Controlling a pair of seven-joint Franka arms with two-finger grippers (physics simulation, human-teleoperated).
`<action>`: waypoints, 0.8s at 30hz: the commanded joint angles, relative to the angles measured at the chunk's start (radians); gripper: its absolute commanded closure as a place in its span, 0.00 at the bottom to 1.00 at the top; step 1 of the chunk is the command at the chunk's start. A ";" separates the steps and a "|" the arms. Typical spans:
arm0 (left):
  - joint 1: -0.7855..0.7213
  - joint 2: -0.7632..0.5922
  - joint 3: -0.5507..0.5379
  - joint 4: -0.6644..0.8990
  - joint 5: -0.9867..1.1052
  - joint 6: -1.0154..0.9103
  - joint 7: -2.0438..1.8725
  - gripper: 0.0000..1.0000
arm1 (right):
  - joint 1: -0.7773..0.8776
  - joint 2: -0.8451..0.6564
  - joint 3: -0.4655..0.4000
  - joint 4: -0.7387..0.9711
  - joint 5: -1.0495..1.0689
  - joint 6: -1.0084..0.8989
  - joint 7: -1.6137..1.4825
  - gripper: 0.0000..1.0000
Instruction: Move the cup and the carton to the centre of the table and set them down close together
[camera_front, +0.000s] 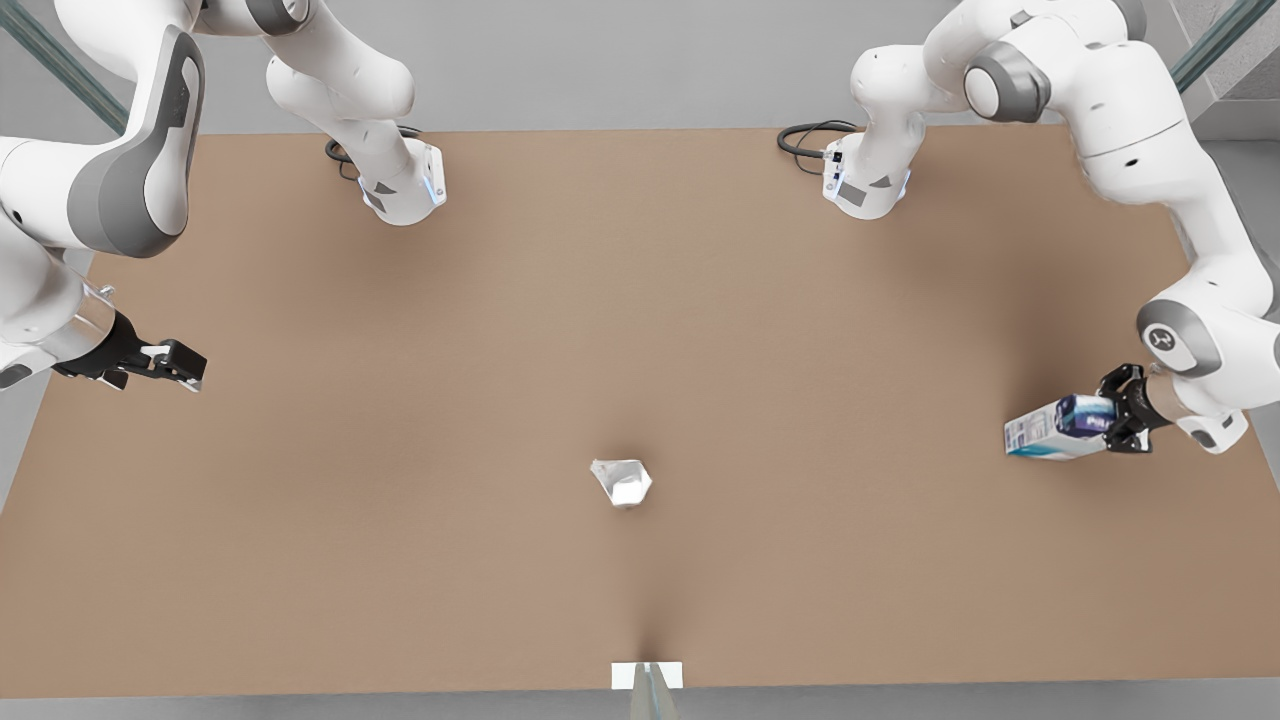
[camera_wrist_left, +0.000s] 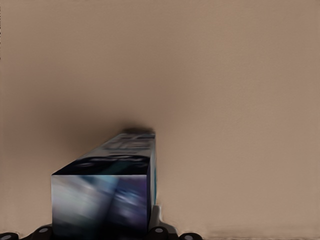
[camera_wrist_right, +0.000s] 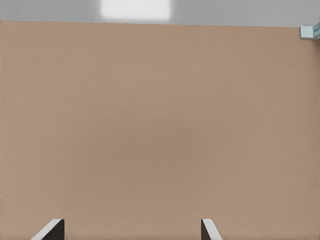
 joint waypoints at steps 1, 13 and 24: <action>0.000 -0.010 0.000 0.001 -0.008 -0.015 0.001 0.42 | 0.000 0.000 0.000 0.000 0.000 0.000 0.000 0.00; -0.509 -0.117 -0.443 0.049 0.009 -0.026 -0.837 0.37 | 0.002 0.000 0.000 0.000 0.000 0.002 0.002 0.00; -0.712 0.103 -0.442 0.250 0.055 0.057 -1.127 0.35 | 0.002 0.000 0.000 0.000 0.000 0.000 0.002 0.00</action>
